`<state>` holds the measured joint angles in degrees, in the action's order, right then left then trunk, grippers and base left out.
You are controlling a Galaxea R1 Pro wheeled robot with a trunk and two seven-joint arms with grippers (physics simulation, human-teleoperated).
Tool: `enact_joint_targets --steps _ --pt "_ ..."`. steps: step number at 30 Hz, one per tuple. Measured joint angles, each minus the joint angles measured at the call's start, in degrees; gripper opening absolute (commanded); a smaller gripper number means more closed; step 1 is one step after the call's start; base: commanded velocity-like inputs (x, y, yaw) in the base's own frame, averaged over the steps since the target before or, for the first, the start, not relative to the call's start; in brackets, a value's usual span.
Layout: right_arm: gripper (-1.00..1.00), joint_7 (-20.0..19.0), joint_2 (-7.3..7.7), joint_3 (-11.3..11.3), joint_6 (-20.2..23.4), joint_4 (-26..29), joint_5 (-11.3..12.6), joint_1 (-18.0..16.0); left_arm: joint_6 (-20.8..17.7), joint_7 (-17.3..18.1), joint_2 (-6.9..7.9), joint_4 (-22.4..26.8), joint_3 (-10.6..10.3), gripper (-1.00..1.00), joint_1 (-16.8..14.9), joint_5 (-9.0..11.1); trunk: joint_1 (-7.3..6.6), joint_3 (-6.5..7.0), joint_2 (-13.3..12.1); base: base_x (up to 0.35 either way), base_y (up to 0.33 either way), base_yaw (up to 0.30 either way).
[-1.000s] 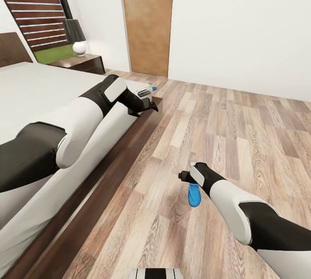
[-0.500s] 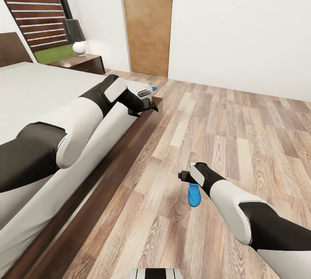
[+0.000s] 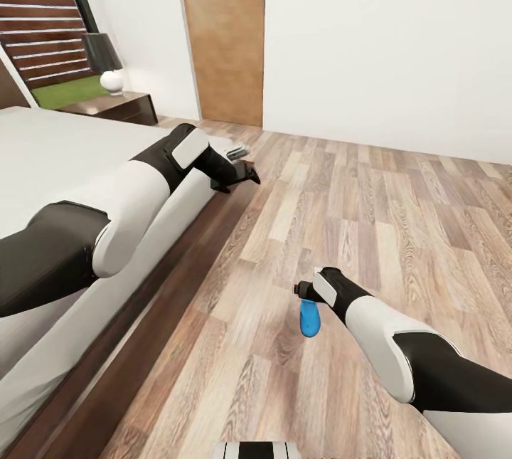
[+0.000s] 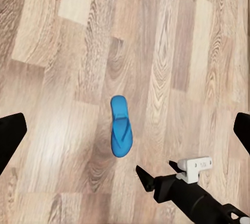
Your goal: In the bedroom, move the book from the bed onto either nightstand, and place the two sandals side by side next to the bed.
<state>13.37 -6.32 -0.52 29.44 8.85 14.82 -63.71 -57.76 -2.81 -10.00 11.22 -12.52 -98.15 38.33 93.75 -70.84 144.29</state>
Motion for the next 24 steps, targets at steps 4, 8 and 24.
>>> enact_joint_targets --steps 4,8,24 --pt "1.00 1.57 -0.07 0.05 0.04 0.00 0.01 0.00 0.00 -0.03 0.00 0.02 0.00 1.00 0.00 -0.01 0.00 0.11 0.00 0.000 0.000 -0.274" --pt "1.00 2.71 -0.15 0.16 0.19 -0.05 -0.06 0.00 -0.01 0.01 0.00 0.05 0.03 1.00 0.01 -0.03 0.00 0.16 0.00 0.000 0.000 -0.055" --pt "1.00 2.89 -0.16 0.22 0.44 -0.17 -0.19 0.00 -0.01 -0.03 0.00 0.00 0.05 1.00 0.04 -0.05 0.00 0.18 0.00 0.000 0.000 -0.012"
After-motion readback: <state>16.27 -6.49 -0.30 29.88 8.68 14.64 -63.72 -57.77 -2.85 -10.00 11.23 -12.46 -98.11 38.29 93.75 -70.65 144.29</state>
